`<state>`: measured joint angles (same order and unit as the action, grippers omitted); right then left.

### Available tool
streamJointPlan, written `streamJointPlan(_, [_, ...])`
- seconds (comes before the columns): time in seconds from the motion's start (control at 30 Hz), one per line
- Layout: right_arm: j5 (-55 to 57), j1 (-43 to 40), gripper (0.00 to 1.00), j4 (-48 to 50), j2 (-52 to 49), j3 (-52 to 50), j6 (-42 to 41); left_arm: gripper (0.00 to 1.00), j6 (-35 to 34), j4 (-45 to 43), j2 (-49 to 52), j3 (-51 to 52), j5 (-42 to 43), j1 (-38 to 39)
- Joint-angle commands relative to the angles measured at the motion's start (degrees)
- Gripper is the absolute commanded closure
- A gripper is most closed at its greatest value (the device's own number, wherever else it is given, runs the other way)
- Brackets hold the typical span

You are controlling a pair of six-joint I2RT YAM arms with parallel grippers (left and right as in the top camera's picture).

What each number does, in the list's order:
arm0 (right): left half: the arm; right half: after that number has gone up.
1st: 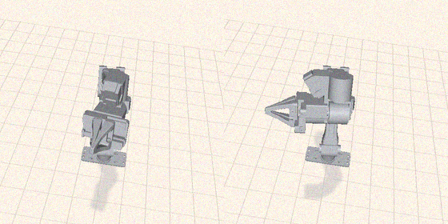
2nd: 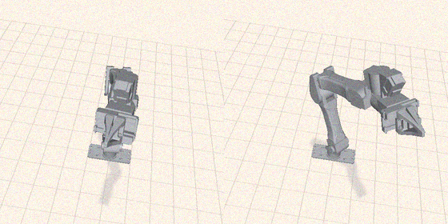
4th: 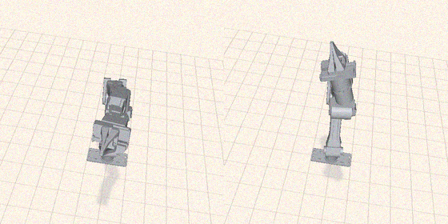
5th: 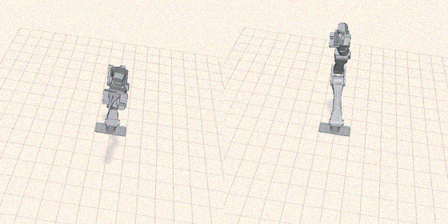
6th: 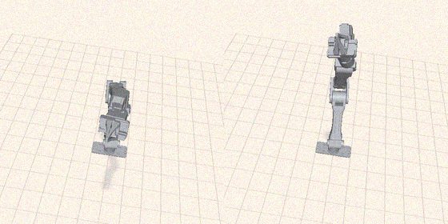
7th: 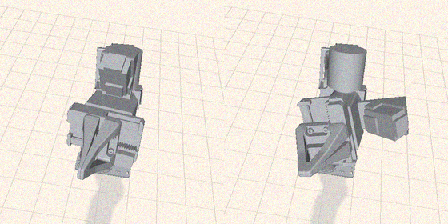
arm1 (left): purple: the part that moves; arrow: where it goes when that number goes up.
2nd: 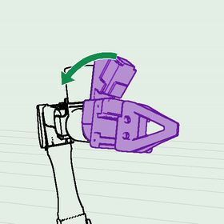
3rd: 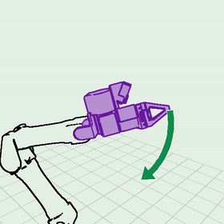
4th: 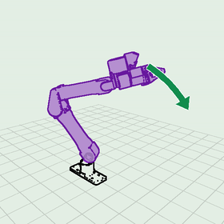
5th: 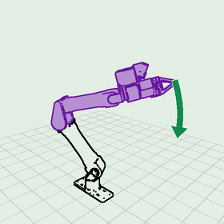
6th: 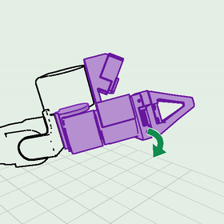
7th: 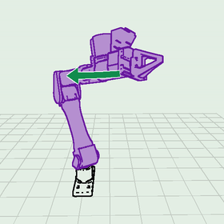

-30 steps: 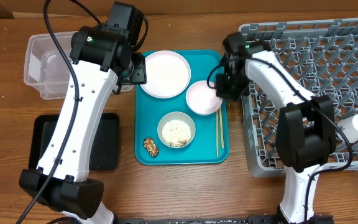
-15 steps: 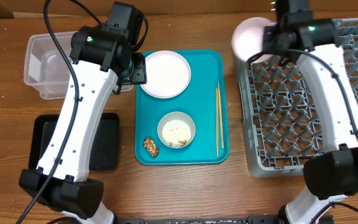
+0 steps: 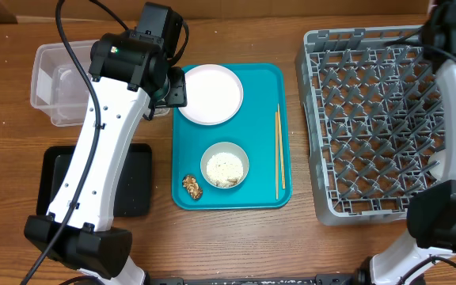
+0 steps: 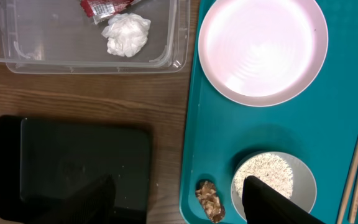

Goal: Sort waste into correct bins and load items into the dishwasher
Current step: 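Carry the pink bowl over the dish rack's far right side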

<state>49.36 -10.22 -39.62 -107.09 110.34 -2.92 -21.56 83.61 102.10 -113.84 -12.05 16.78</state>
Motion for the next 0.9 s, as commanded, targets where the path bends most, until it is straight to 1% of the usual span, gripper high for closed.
streamJointPlan(0.0, [8.6, -4.6, 0.96, 5.2, -1.1, 0.6, 5.6, 0.32, -1.2, 0.2, -1.0, -0.7, 0.1, 0.1])
streamJointPlan(0.07, [9.4, -6.9, 0.96, 7.8, -2.8, 0.6, 9.2, 0.32, -1.2, 0.1, -1.0, -0.7, 0.1, 0.1])
streamJointPlan(0.1, [11.0, -8.1, 0.96, 8.3, -3.8, 0.6, 9.6, 0.32, -1.2, 0.2, -1.0, -0.7, 0.1, 0.1])
streamJointPlan(0.27, [11.5, -12.3, 0.96, 8.7, -8.9, 0.6, 9.6, 0.32, -1.2, 0.2, -1.0, -0.7, 0.9, 0.1])
streamJointPlan(0.4, [11.5, -13.4, 0.96, 8.9, -12.7, 0.6, 9.6, 0.32, -1.2, 0.2, -1.0, -0.7, 2.6, 0.1])
streamJointPlan(0.47, [11.5, -13.2, 0.96, 8.9, -15.4, 0.6, 9.5, 0.32, -1.2, 0.0, -1.0, -0.7, 2.6, 0.1])
streamJointPlan(0.63, [11.4, -11.7, 0.96, 7.3, -18.2, 0.6, 7.6, 0.32, -1.2, -0.1, -1.0, -0.7, 2.6, 0.1])
streamJointPlan(0.8, [10.5, -8.9, 0.96, 2.1, -20.3, 0.5, 2.3, 0.32, -1.2, -0.2, -1.0, -0.7, 2.6, 0.1])
streamJointPlan(0.87, [8.4, -7.7, 0.96, -0.8, -20.7, 0.5, 0.4, 0.32, -1.2, -0.2, -1.0, -0.7, 2.6, 0.1])
